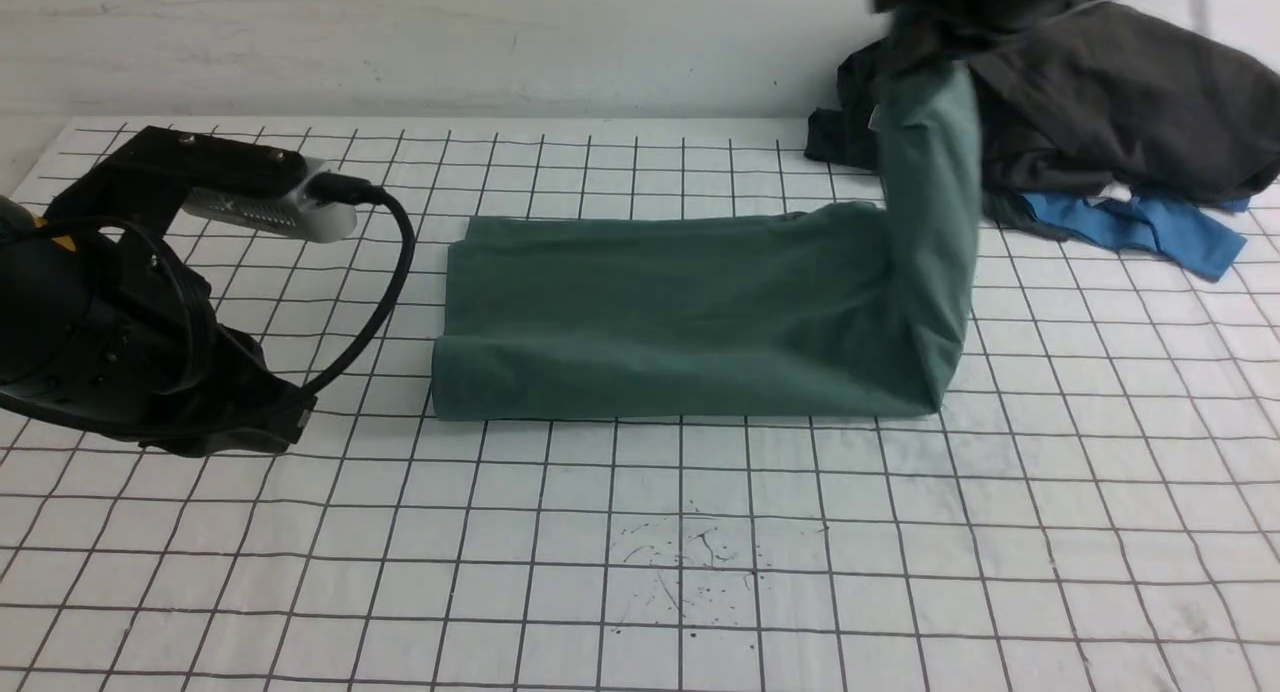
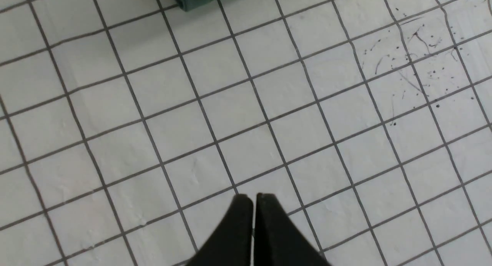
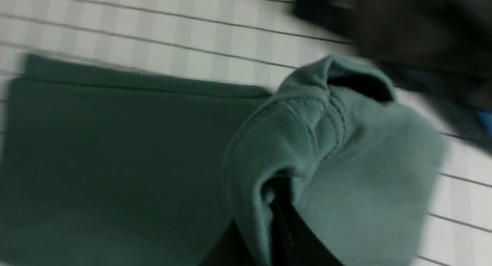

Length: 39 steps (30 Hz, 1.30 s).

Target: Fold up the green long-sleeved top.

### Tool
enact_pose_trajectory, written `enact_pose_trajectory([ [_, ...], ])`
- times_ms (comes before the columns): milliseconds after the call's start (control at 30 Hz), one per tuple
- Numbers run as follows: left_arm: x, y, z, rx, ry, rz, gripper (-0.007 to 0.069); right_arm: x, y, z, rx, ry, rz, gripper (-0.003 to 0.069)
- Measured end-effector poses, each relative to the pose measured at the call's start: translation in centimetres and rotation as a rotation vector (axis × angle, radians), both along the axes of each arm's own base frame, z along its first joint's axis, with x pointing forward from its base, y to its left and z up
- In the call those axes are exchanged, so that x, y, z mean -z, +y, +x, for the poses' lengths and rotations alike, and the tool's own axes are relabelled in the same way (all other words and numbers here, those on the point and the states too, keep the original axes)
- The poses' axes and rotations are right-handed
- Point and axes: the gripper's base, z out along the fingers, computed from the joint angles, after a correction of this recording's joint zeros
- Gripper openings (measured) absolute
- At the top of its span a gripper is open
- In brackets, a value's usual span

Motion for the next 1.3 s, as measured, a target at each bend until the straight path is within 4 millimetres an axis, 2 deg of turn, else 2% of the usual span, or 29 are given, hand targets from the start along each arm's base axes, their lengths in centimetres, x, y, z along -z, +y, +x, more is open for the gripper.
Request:
enact_pose_trajectory([
  [33, 0.0, 0.0, 0.0, 0.000, 0.000, 0.001, -0.0007, 1.1, 4.7, -0.5, -0.097, -0.028, 0.042, 0.0010],
  [100, 0.0, 0.0, 0.0, 0.002, -0.001, 0.004, -0.0007, 3.5, 10.4, -1.1, -0.201, -0.072, 0.075, 0.0010],
  [167, 0.0, 0.0, 0.0, 0.002, -0.001, 0.004, -0.0007, 5.7, 13.9, -1.6, -0.254, -0.096, 0.085, 0.0010],
  [233, 0.0, 0.0, 0.0, 0.002, -0.001, 0.004, -0.0007, 8.8, 17.4, -2.0, -0.289, -0.106, 0.099, 0.0012],
  [300, 0.0, 0.0, 0.0, 0.002, -0.001, 0.004, -0.0007, 12.2, 19.9, -2.4, -0.313, -0.100, 0.099, 0.0027],
  [367, 0.0, 0.0, 0.0, 0.002, -0.001, 0.005, -0.0007, 14.2, 21.1, -2.3, -0.318, -0.091, 0.105, 0.0075],
  [400, 0.0, 0.0, 0.0, 0.002, -0.001, 0.005, -0.0007, 14.2, 21.2, -2.3, -0.318, -0.092, 0.107, 0.0075],
  [467, 0.0, 0.0, 0.0, 0.002, -0.001, 0.005, -0.0007, 14.4, 21.6, -2.1, -0.317, -0.092, 0.129, 0.0175],
  [567, 0.0, 0.0, 0.0, 0.003, -0.001, 0.005, -0.0007, 11.8, 21.3, -1.6, -0.315, -0.163, 0.158, 0.0318],
  [700, -0.7, 0.1, -0.3, -0.004, -0.046, 0.001, -0.0007, 9.2, 20.4, -1.4, -0.322, -0.203, 0.140, 0.0384],
  [833, -3.0, 0.3, -1.4, -0.027, -0.194, -0.012, -0.0007, 10.2, 20.1, -1.1, -0.326, -0.171, 0.103, 0.0338],
  [867, -4.4, 0.5, -2.4, -0.033, -0.285, -0.017, -0.0007, 11.8, 20.4, -1.0, -0.320, -0.130, 0.099, 0.0287],
  [933, -6.0, 0.8, -4.1, -0.030, -0.400, -0.017, -0.0007, 14.3, 21.2, -1.2, -0.322, -0.059, 0.110, 0.0209],
  [1000, -6.4, 0.9, -4.7, -0.026, -0.431, -0.015, -0.0007, 15.6, 21.8, -1.5, -0.329, -0.027, 0.113, 0.0169],
  [1033, -6.9, 1.0, -6.1, -0.007, -0.485, -0.002, -0.0007, 17.6, 23.0, -2.3, -0.369, 0.001, 0.100, 0.0096],
  [1100, -6.9, 1.2, -7.3, 0.007, -0.524, 0.010, -0.0007, 18.5, 24.3, -3.1, -0.436, -0.026, 0.076, 0.0029],
  [1200, -6.4, 1.2, -8.6, 0.016, -0.592, 0.012, -0.0007, 17.2, 24.8, -3.6, -0.510, -0.102, 0.054, -0.0004],
  [1300, -6.4, 0.9, -10.0, 0.045, -0.701, 0.008, -0.0007, 11.7, 23.3, -3.8, -0.543, -0.188, 0.056, -0.0013],
])
